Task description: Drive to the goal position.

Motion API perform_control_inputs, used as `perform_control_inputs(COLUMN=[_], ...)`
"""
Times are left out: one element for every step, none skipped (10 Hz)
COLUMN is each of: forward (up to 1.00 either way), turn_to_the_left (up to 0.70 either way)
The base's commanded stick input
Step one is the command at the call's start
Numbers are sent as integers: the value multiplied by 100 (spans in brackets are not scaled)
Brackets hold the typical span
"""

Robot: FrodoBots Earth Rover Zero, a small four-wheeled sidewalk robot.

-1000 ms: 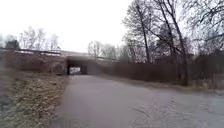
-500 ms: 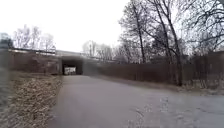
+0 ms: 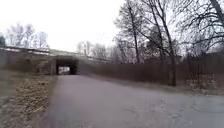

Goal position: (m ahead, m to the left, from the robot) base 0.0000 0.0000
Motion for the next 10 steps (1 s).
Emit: perform_control_inputs(forward=[0,0,0,0,0,0,0,0,0,0], turn_to_the_left=[-45,-45,-45,-45,-45,-45,-45,-45,-45,-45])
